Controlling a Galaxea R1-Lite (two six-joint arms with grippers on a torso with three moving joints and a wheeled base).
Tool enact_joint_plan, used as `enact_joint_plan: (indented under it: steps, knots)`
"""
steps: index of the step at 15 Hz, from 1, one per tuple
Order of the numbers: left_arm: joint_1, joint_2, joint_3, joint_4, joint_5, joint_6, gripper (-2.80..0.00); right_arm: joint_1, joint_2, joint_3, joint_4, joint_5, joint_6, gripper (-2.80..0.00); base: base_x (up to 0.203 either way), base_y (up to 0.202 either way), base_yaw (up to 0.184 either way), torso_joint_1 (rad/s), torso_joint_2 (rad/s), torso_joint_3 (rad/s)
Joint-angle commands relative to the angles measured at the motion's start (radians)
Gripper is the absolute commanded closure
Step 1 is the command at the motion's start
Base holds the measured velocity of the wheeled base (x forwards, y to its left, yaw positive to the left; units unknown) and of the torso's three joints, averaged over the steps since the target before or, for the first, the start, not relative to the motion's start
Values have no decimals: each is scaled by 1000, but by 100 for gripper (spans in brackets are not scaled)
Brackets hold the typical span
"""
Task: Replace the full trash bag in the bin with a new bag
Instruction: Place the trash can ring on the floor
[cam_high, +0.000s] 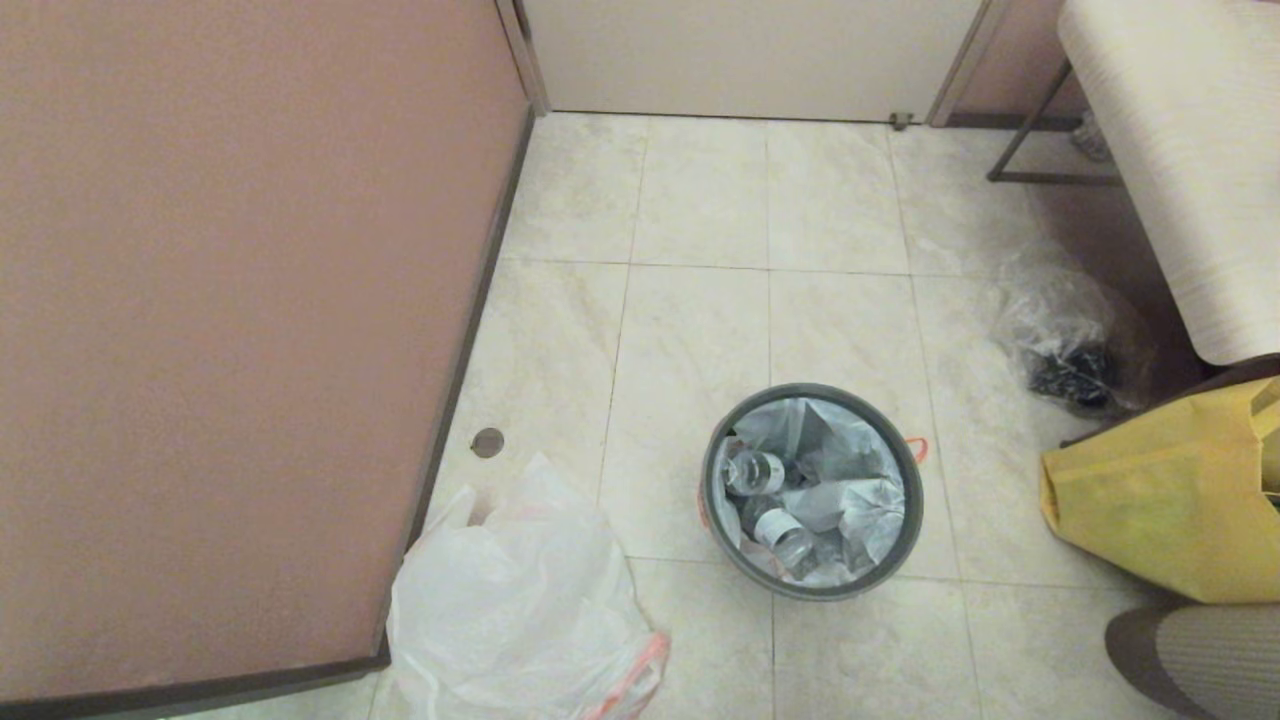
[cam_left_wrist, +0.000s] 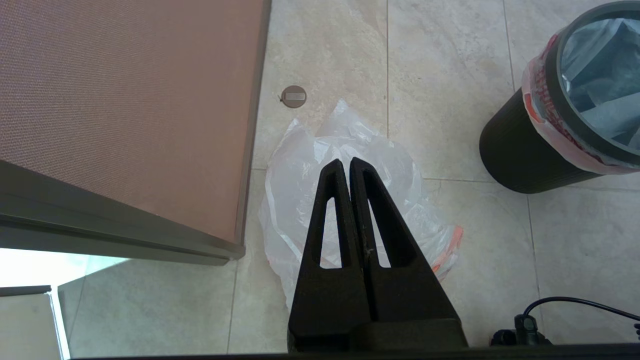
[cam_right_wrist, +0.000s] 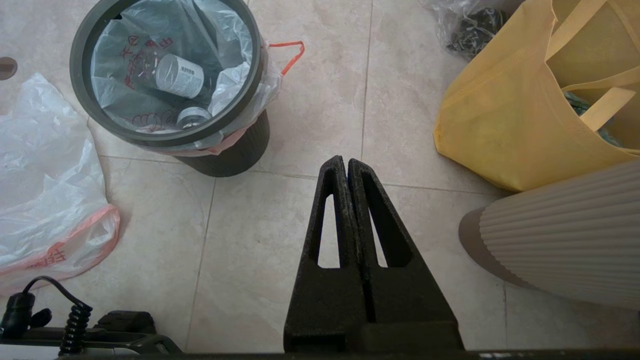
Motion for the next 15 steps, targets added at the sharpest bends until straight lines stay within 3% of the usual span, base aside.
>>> enact_joint_plan:
  steps: [1, 15]
  knots:
    - [0, 1, 0, 0, 0, 0, 0, 0, 1, 2, 0, 0, 0, 0, 0, 0, 0, 0, 0, 0]
    - [0, 1, 0, 0, 0, 0, 0, 0, 1, 2, -1, 0, -6, 0, 0, 0, 0, 0, 0, 0]
